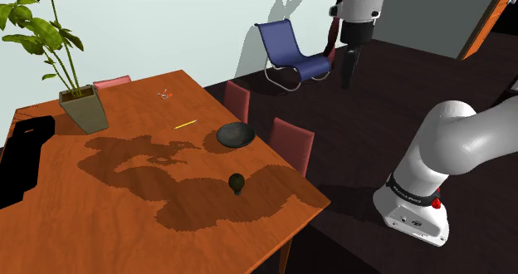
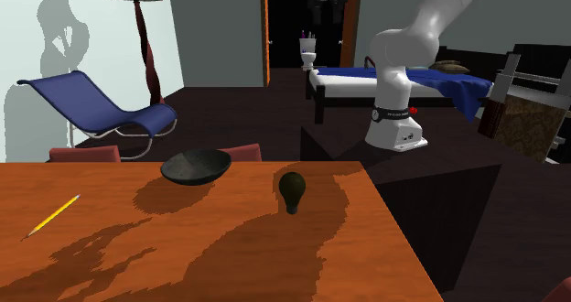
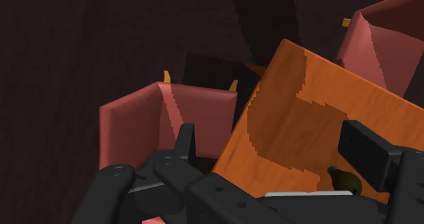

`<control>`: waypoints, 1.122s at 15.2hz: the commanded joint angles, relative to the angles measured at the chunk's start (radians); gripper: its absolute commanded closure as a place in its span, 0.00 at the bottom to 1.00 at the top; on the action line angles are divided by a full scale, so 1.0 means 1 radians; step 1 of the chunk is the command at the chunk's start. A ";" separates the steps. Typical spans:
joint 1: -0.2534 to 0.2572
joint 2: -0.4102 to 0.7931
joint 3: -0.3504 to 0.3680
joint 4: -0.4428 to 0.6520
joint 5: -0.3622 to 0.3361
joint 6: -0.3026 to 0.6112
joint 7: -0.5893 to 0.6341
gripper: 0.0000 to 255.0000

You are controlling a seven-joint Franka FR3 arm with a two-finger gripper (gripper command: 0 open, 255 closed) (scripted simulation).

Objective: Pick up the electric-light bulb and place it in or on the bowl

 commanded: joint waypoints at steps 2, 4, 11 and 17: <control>0.007 0.012 0.017 -0.014 0.011 0.031 0.015 0.00; 0.020 0.041 0.051 -0.038 0.033 0.093 0.044 0.00; 0.058 0.192 0.174 -0.080 0.090 0.317 0.146 0.00; 0.073 0.374 0.280 -0.061 0.097 0.505 0.243 0.00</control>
